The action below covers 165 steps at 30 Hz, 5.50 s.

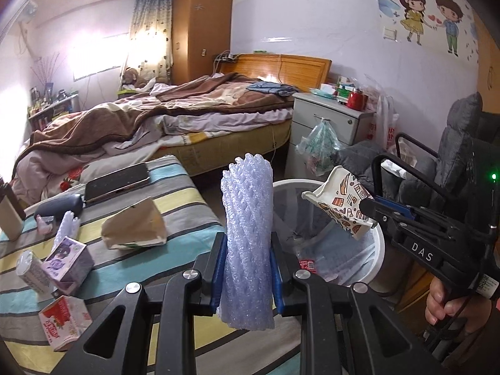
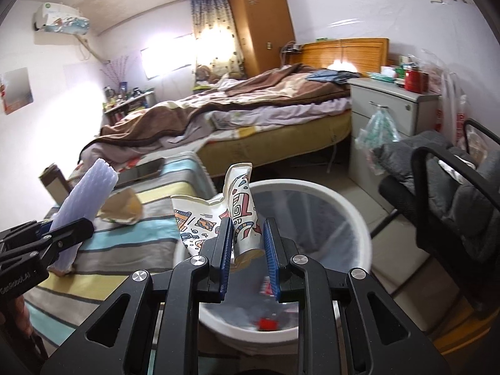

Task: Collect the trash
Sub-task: 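Carry the foam net and paper cup over the bin and release both, then move both tools back over the bed toward the strawberry milk carton, then grasp the strawberry milk carton with the left gripper while the right grasps the paper bag, then carry the milk carton and paper bag over the white bin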

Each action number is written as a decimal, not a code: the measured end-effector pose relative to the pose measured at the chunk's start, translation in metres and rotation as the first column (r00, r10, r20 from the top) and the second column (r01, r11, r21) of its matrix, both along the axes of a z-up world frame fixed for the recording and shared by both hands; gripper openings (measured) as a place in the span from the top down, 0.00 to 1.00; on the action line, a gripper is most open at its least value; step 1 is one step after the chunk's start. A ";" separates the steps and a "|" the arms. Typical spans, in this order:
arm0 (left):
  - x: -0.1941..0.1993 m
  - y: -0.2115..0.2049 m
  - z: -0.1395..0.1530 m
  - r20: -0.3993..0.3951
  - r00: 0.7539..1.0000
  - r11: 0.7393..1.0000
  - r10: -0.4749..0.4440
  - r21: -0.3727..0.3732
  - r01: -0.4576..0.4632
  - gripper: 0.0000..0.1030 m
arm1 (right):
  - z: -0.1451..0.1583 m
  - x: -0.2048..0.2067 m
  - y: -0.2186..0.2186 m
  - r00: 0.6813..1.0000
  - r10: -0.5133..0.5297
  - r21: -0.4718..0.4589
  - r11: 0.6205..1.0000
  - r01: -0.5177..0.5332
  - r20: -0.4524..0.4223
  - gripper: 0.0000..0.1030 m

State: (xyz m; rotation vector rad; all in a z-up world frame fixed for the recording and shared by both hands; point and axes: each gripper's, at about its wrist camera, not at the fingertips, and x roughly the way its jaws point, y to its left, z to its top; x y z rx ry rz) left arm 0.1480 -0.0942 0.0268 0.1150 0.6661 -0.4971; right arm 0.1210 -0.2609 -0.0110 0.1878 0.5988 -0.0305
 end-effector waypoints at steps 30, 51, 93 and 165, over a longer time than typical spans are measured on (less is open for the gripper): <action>0.021 -0.062 -0.037 -0.092 0.992 0.996 -0.088 0.004 0.089 0.56 | -0.027 0.013 -0.042 0.989 -0.051 -0.028 0.998 0.047 -0.139 0.70; -0.004 -0.013 -0.013 -0.029 0.999 1.000 0.022 0.004 -0.022 0.50 | 0.000 -0.004 -0.008 0.999 -0.006 -0.042 0.999 0.004 -0.044 0.56; -0.006 0.205 -0.052 -0.099 0.882 0.888 0.460 0.031 -0.459 0.33 | -0.004 0.052 0.135 0.946 0.311 -0.091 0.943 -0.319 -0.089 0.41; 0.030 0.215 -0.069 -0.242 0.874 0.871 0.422 -0.158 -0.465 0.55 | -0.040 0.126 0.144 0.841 0.503 0.179 0.863 -0.473 -0.202 0.78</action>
